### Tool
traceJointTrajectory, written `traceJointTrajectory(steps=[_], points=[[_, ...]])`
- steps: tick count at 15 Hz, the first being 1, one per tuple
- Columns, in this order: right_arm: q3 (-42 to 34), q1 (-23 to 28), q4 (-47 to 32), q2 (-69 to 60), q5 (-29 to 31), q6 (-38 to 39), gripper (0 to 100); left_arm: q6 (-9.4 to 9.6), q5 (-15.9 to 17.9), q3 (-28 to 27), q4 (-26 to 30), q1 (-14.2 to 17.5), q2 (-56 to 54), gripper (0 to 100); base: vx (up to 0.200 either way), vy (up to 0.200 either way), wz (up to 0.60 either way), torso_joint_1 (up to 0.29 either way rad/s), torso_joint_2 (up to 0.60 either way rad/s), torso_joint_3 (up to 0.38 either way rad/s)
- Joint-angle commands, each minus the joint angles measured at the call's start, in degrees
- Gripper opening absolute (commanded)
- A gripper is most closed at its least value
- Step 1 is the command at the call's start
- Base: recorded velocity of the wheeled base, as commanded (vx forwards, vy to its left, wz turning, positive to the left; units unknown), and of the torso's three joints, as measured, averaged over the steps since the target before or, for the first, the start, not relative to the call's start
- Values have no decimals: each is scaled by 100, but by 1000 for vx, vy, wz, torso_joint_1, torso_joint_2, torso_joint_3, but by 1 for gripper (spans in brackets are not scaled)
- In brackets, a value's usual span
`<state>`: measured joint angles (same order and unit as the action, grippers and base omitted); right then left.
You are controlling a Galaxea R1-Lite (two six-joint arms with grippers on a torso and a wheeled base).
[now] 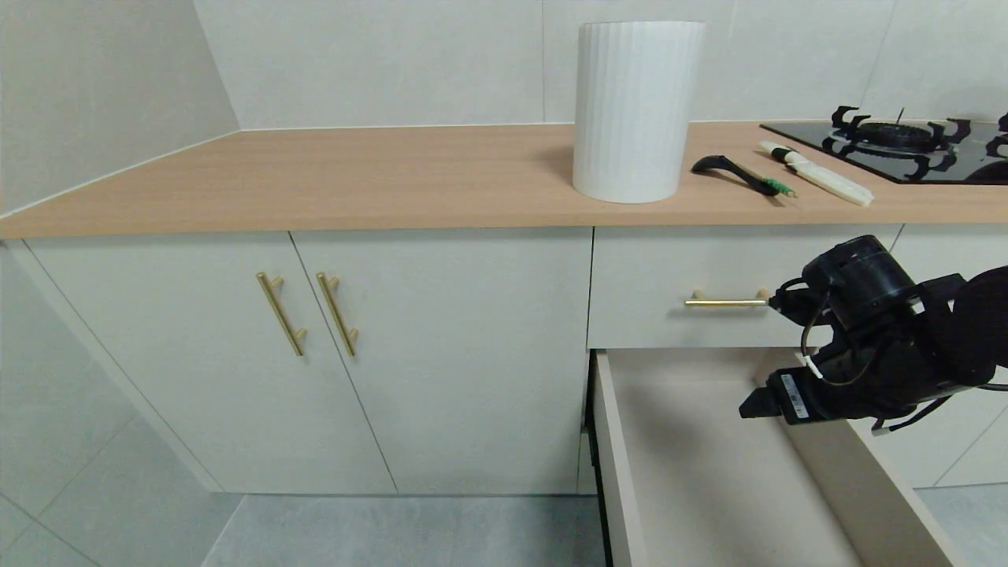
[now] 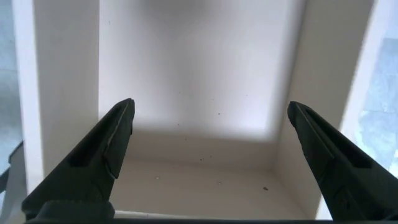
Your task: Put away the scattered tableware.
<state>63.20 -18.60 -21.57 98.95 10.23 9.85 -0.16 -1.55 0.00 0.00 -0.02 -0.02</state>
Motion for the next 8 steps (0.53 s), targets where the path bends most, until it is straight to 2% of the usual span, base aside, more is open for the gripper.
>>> traceJointTrajectory(steps=[1, 8], points=[[0, 6, 3, -16, 41, -1, 100, -2, -3, 0, 0, 2, 2, 100, 0, 0, 0, 119, -271, -300], [9, 6, 161, -34, 173, -1, 100, -2, -3, 0, 0, 2, 2, 100, 0, 0, 0, 149, -507, -305]])
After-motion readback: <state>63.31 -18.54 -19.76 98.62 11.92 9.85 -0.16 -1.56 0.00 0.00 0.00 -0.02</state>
